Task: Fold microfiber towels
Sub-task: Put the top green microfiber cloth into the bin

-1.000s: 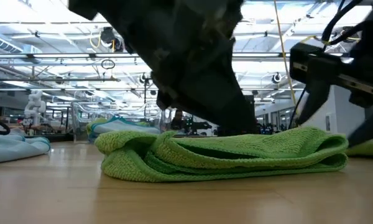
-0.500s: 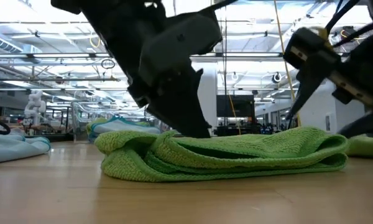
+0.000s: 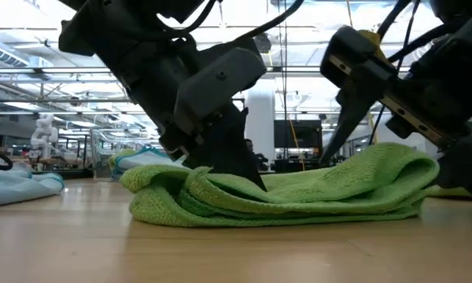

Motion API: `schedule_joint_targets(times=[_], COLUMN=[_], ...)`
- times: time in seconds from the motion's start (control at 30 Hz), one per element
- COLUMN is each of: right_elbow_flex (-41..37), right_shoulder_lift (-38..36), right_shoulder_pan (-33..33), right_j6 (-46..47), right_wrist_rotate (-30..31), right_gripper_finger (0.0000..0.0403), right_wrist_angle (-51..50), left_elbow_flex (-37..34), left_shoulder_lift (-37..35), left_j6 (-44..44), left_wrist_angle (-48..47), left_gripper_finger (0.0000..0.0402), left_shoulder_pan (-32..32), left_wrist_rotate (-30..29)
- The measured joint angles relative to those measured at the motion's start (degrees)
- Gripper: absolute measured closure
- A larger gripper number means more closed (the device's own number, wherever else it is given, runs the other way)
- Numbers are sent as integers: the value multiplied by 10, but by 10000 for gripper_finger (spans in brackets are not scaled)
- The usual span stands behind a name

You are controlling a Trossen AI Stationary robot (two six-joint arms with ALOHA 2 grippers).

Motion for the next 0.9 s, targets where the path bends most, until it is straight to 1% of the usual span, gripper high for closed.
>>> schedule_joint_targets(times=[0.13,0.23,0.3,0.4,0.5,0.53,0.57,0.63,0.73,0.83,0.9], right_elbow_flex=[0,-1,-1,-1,-2,-2,-2,-4,-6,-3,-3], right_shoulder_lift=[13,15,15,16,14,11,8,-1,-23,-52,-69], right_shoulder_pan=[-7,-15,-21,-23,-27,-29,-32,-38,-48,-66,-82], right_j6=[2,23,46,79,113,131,154,199,245,301,350], right_wrist_rotate=[-15,-44,-58,-73,-72,-68,-67,-70,-84,-95,-95], right_gripper_finger=[180,207,240,303,373,387,392,388,387,396,397], right_wrist_angle=[24,24,25,29,33,35,38,41,47,60,55], left_elbow_flex=[-8,-9,-9,-9,-5,-5,-5,-6,-3,-4,-4], left_shoulder_lift=[0,0,1,2,-16,-26,-36,-64,-95,-100,-100], left_j6=[12,25,31,43,57,57,57,63,96,140,157], left_wrist_angle=[11,13,18,29,0,-13,-24,-31,-5,20,24], left_gripper_finger=[395,398,392,378,371,370,371,371,365,344,320], left_shoulder_pan=[0,0,0,1,-2,-5,-11,-23,-44,-66,-81], left_wrist_rotate=[0,-1,-1,-1,14,13,3,-23,-79,-138,-168])
